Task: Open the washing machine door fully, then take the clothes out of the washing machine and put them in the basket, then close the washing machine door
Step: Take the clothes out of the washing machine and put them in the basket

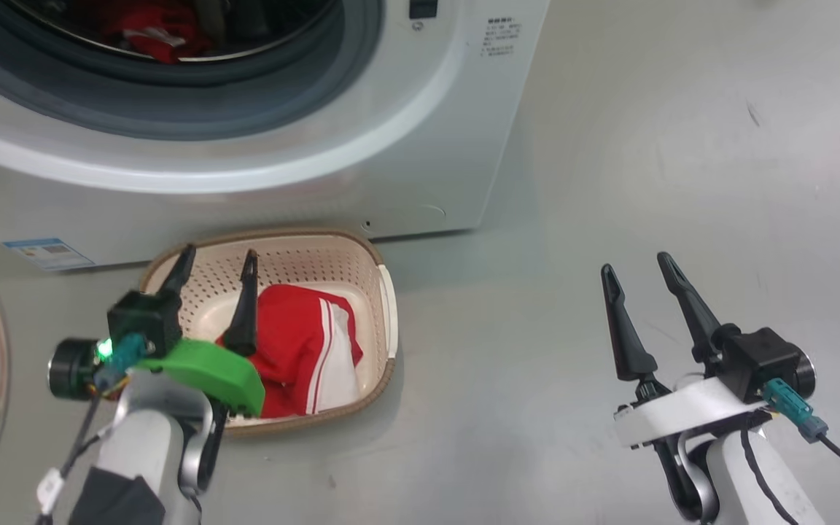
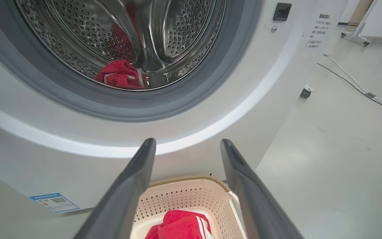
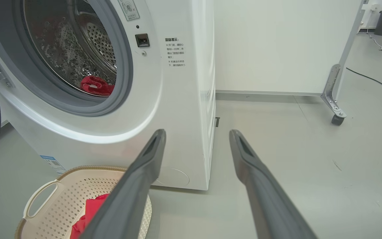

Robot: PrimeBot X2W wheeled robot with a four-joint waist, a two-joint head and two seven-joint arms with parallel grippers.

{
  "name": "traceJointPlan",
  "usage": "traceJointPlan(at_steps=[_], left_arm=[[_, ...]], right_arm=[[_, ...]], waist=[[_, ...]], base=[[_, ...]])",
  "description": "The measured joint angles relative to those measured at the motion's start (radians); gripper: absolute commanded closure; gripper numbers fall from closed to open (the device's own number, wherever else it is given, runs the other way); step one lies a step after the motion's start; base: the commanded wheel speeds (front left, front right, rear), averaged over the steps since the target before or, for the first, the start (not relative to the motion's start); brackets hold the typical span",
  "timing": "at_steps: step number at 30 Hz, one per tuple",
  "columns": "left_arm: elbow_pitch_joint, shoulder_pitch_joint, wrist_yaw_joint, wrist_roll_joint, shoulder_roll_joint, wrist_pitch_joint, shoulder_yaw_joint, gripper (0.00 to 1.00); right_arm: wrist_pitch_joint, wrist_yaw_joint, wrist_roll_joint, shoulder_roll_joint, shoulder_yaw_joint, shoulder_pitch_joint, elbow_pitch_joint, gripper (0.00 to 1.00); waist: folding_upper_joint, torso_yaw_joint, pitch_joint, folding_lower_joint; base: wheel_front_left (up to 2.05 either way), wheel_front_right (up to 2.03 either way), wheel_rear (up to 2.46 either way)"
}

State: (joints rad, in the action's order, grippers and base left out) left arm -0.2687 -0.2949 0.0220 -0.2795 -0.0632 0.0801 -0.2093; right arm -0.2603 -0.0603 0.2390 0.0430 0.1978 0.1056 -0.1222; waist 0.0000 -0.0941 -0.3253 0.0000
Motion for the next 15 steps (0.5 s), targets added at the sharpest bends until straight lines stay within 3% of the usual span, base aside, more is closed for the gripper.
traceJointPlan(at_steps=[9, 15], left_arm=[[-0.087, -0.165, -0.028, -0.013, -0.042, -0.112, 0.018, 0.0], [-0.115, -0.305, -0.029, -0.004, -0.116, -0.205, 0.041, 0.0]], right_arm=[[0.0, 0.001, 0.054, 0.001, 0.041, 0.075, 0.026, 0.0], [0.0, 0.012, 0.11, 0.002, 0.082, 0.136, 0.047, 0.0]], waist=[[0.0, -0.056, -0.108, 0.0001], [0.0, -0.103, -0.192, 0.0001]], base=[[0.0, 0.0, 0.0], [0.0, 0.0, 0.0]])
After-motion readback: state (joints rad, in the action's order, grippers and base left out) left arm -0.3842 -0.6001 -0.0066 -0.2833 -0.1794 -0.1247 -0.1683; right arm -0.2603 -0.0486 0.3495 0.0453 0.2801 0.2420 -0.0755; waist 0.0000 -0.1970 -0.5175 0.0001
